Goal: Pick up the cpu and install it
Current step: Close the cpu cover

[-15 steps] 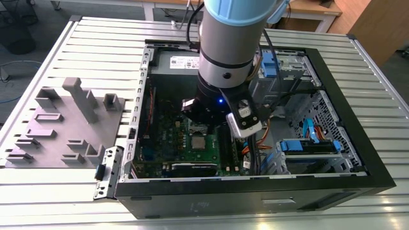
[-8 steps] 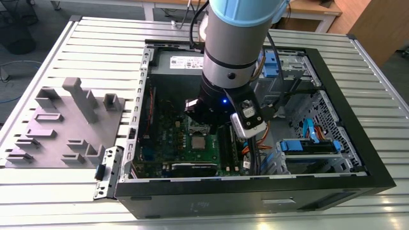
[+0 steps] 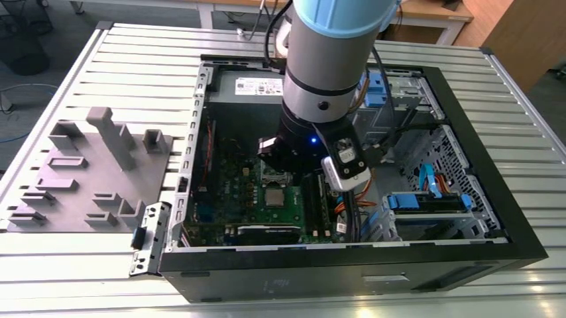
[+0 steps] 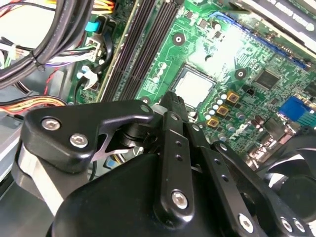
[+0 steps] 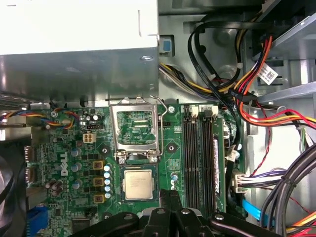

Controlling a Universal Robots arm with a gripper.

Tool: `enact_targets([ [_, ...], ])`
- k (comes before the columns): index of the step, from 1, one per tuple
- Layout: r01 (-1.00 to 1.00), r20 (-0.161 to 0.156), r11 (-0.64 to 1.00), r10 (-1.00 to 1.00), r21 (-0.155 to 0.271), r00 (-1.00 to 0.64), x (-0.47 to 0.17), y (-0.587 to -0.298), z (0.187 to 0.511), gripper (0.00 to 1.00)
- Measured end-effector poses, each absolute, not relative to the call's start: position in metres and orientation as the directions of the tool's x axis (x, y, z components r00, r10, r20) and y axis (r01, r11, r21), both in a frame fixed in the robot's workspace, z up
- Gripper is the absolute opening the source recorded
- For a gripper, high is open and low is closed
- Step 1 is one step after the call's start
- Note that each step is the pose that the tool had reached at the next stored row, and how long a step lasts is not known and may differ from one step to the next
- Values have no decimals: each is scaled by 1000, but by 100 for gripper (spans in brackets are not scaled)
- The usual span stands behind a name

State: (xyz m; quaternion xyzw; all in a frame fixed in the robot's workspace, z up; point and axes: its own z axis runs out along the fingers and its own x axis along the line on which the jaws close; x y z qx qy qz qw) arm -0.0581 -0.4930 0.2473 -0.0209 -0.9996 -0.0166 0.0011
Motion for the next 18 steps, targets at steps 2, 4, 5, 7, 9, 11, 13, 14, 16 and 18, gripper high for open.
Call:
enact_targets([
  [2, 28, 3, 999, 28, 33, -1000, -57, -493, 247, 11],
  [4, 2, 3, 999, 2, 33, -1000, -57, -493, 246, 11],
  [5, -14, 3, 999, -14, 33, -1000, -57, -493, 246, 11],
  [7, -46, 3, 998, -46, 33, -999, -57, -493, 245, 11],
  [9, -73, 3, 997, -73, 33, -997, -57, -493, 245, 11],
  [11, -102, 2, 994, -102, 33, -995, -57, -493, 245, 11],
  [13, -128, -2, 991, -128, 33, -992, -57, -493, 244, 11],
  [14, -140, -6, 990, -140, 33, -990, -57, -493, 244, 11],
  [16, -161, -16, 986, -160, 34, -987, -57, -493, 244, 11],
  [18, -181, -25, 983, -181, 35, -983, -57, -493, 244, 11],
])
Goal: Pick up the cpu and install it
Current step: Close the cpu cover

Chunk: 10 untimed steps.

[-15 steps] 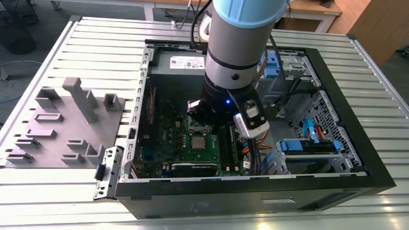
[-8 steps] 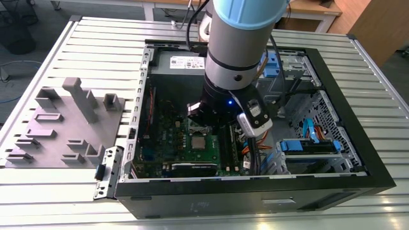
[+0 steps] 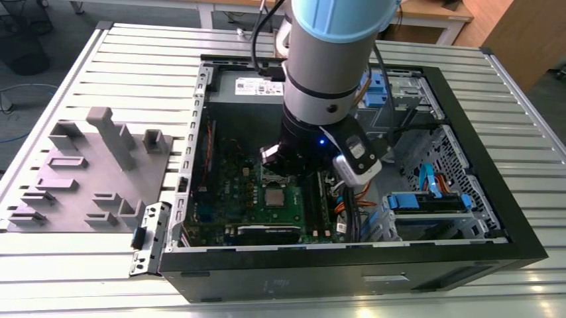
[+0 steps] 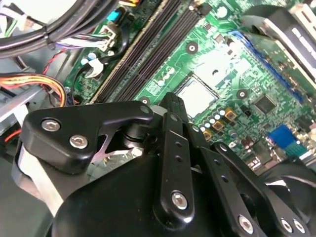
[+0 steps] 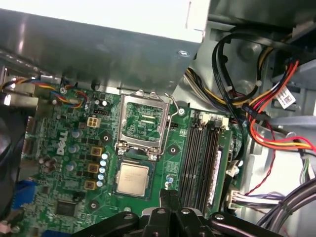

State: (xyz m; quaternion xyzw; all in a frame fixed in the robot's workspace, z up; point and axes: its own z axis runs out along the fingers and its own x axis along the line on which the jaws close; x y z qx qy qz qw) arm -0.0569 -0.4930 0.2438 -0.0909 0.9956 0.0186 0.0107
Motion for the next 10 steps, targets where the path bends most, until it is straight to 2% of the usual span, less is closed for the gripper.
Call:
enact_targets([
  [10, -305, -39, 952, -304, 35, -952, -57, -493, 243, 11],
])
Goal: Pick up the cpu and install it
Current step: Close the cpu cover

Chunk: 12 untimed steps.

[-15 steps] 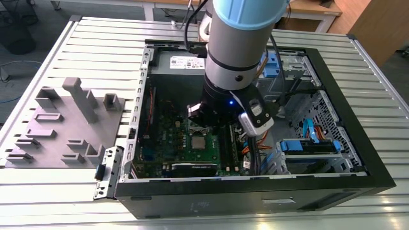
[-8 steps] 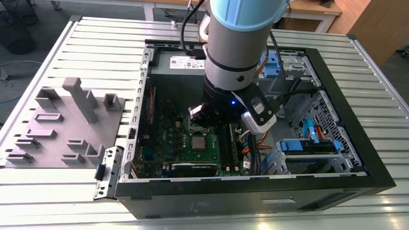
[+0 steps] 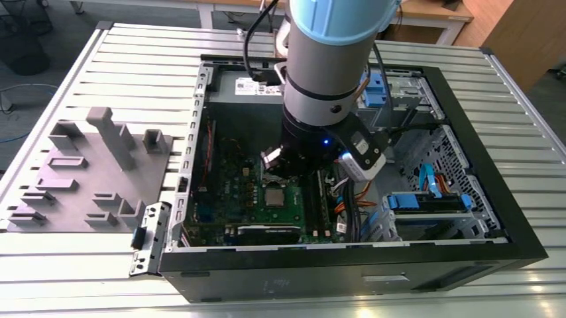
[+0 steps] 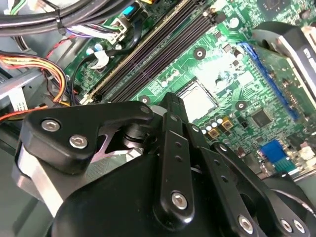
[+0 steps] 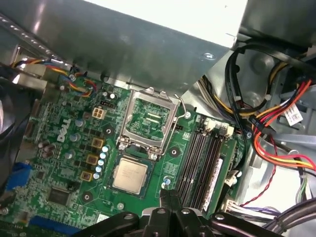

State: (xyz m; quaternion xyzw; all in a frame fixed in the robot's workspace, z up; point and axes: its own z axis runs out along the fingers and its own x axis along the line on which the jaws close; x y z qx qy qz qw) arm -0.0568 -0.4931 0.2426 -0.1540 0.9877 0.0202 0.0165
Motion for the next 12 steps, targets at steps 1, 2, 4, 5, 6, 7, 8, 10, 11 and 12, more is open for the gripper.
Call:
enact_targets([
  [1, -305, -39, 952, -304, 35, -952, -57, -493, 242, 11],
  [2, -305, -39, 952, -304, 35, -952, -56, -493, 242, 11],
  [4, -305, -39, 952, -304, 35, -952, -56, -491, 242, 11],
  [5, -305, -39, 952, -304, 35, -952, -55, -490, 241, 11],
  [6, -306, -39, 951, -304, 35, -952, -55, -489, 241, 11],
  [7, -306, -39, 951, -304, 35, -952, -54, -487, 240, 11],
  [8, -306, -39, 951, -305, 35, -952, -54, -484, 240, 11],
  [10, -306, -39, 951, -305, 35, -952, -54, -479, 239, 11],
  [11, -306, -39, 951, -305, 35, -952, -54, -475, 238, 11],
  [12, -306, -39, 951, -305, 35, -952, -54, -472, 237, 11],
])
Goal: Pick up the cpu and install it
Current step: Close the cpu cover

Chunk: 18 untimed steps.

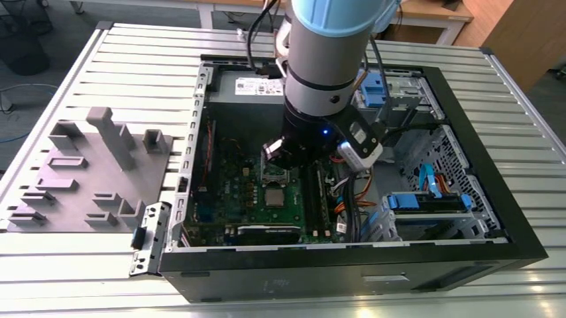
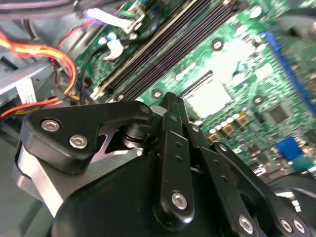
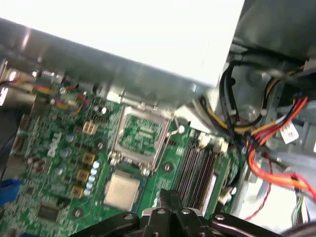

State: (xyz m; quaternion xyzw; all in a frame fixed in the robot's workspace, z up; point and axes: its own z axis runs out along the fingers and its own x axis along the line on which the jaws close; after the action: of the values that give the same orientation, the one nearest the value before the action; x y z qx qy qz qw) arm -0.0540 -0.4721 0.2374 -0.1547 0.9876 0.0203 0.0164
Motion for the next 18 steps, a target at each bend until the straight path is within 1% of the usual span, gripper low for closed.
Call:
enact_targets([
  [7, -306, -39, 951, -305, 35, -952, -54, -457, 229, 11],
  [18, -307, -39, 951, -305, 35, -952, -54, -456, 226, 11],
])
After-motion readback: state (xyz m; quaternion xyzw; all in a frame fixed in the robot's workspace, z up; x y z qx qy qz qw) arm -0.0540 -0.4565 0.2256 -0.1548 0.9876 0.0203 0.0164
